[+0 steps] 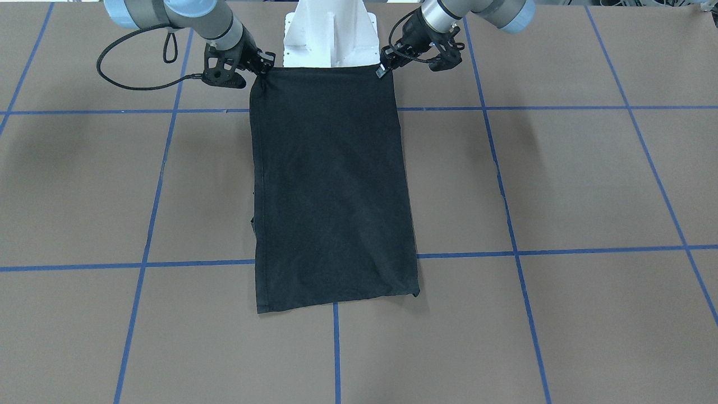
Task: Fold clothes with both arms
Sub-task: 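Lift both near corners and carry them away from the robot over the shirt, then lower the corners onto the far end and open both grippers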
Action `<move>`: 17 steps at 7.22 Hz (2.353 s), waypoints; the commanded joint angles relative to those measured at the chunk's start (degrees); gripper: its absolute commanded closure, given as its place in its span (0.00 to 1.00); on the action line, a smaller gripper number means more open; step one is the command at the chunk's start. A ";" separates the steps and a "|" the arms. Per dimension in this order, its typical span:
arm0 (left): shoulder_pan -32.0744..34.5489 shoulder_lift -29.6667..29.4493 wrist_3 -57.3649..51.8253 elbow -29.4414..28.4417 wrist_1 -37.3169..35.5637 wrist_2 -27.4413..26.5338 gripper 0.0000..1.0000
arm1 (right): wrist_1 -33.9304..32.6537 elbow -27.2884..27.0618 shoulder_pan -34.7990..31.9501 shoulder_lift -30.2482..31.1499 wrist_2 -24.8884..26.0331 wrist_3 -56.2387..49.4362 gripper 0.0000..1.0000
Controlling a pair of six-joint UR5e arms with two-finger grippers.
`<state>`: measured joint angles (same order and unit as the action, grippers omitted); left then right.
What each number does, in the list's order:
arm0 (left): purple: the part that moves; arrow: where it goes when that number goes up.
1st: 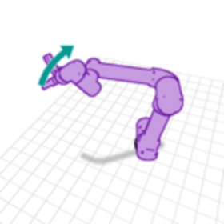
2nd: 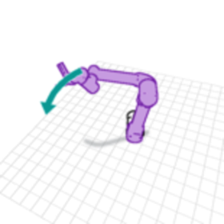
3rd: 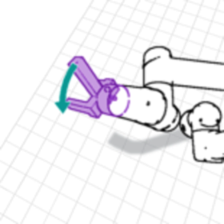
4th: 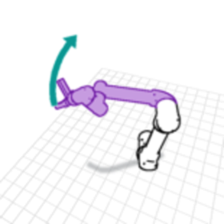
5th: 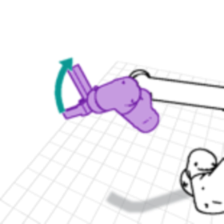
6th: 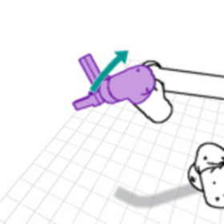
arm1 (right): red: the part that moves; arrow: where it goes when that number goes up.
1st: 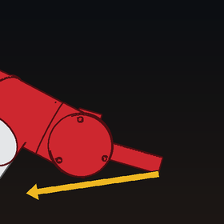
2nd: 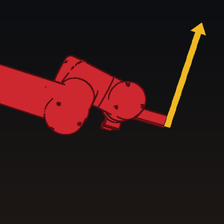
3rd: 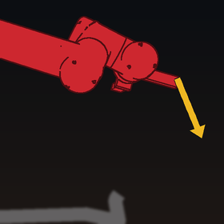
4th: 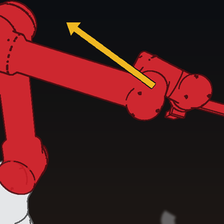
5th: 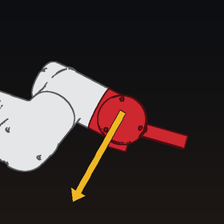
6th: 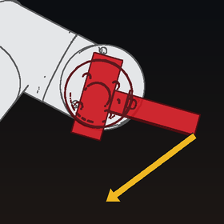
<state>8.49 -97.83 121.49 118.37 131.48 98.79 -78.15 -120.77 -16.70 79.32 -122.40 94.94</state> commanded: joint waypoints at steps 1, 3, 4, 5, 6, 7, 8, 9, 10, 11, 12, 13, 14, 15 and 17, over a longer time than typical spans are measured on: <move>-1.46 -0.43 1.82 3.24 -0.08 0.52 1.00 | -0.42 -2.46 -1.13 0.31 -1.53 0.07 1.00; 4.91 -2.18 1.64 6.33 0.01 3.42 1.00 | 0.27 -2.46 -7.26 -0.31 -1.27 -0.54 1.00; 9.04 -4.28 0.86 5.91 -0.17 3.34 1.00 | 0.02 -2.20 -11.65 -3.88 -1.35 -0.63 1.00; 12.39 -4.56 0.59 5.73 -0.17 3.51 1.00 | 0.01 -1.76 -15.17 -6.44 -1.44 -0.72 1.00; 15.82 -6.48 0.59 4.51 -0.17 3.52 1.00 | 0.01 0.60 -18.34 -10.38 -1.44 -0.72 1.00; 18.98 -10.07 0.59 -0.03 -0.17 3.52 1.00 | -0.16 4.62 -21.68 -14.59 -1.53 -0.72 1.00; 22.58 -14.02 0.59 -6.60 0.18 3.52 1.00 | -0.07 8.67 -24.67 -18.03 -1.61 -0.81 1.00; 25.40 -17.02 -1.42 -12.67 0.53 3.43 1.00 | 0.01 13.14 -26.87 -20.41 -1.61 -1.77 1.00; 27.78 -18.00 -2.57 -16.56 0.62 3.43 1.00 | 0.10 18.50 -27.50 -22.61 -1.44 -2.65 1.00; 29.37 -18.54 -2.84 -19.90 1.14 3.43 1.00 | 0.19 24.99 -27.77 -25.59 -1.09 -3.09 1.00; 30.78 -19.06 -2.76 -24.37 4.54 3.34 1.00 | 0.28 30.10 -28.38 -28.23 -1.09 -3.18 1.00; 31.23 -19.16 -2.75 -28.25 8.75 3.34 1.00 | 0.28 32.50 -28.56 -29.74 -1.00 -3.44 1.00; 31.49 -20.81 -2.49 -31.94 10.71 3.25 1.00 | 0.28 34.53 -28.83 -30.27 -0.83 -3.53 1.00; 32.19 -22.65 -2.40 -35.11 11.08 3.25 1.00 | 0.28 35.85 -29.26 -30.45 -0.82 -3.53 1.00; 32.99 -25.38 -2.23 -40.39 13.53 3.25 1.00 | 0.37 38.75 -29.53 -31.76 -0.74 -3.53 1.00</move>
<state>41.01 -121.53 119.19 81.38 143.43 102.05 -77.81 -83.84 -46.08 48.53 -123.17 91.42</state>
